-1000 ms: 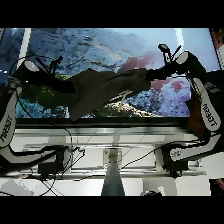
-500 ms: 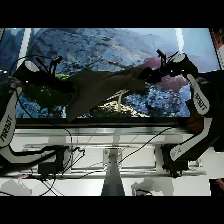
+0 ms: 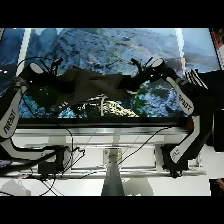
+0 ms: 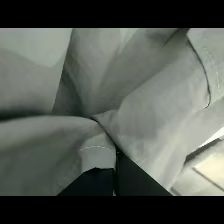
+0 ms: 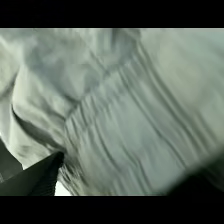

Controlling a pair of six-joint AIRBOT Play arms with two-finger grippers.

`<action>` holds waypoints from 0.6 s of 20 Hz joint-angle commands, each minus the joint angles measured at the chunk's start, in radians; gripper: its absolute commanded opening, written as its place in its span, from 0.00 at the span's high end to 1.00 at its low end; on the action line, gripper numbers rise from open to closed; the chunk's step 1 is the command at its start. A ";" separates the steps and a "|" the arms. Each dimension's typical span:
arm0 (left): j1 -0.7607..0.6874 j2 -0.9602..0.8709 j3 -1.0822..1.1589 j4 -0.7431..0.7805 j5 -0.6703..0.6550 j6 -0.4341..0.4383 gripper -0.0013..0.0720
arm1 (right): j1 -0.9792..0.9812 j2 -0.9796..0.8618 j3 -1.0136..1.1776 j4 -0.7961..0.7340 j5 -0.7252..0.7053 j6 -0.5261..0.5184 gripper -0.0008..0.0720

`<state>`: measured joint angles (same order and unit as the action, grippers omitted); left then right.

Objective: Fold the clothes and pants, and hang the long-sleeved shirts on hangers.

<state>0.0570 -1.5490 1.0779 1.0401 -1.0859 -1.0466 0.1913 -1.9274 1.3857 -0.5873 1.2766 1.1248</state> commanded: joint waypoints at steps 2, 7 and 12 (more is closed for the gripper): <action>0.000 -0.014 0.001 0.040 0.009 0.000 0.97 | 0.069 -0.002 0.001 0.011 -0.123 -0.005 0.15; 0.001 -0.006 0.004 0.040 -0.006 0.000 0.97 | 0.045 0.000 0.042 0.007 -0.086 -0.002 0.95; 0.049 0.071 0.079 0.051 -0.063 0.000 0.44 | -0.068 0.028 0.217 -0.009 0.085 0.031 0.95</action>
<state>0.0811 -1.5154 1.1183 1.0801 -1.1152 -1.0466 0.1802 -1.9186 1.5173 -0.5865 1.2682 1.1286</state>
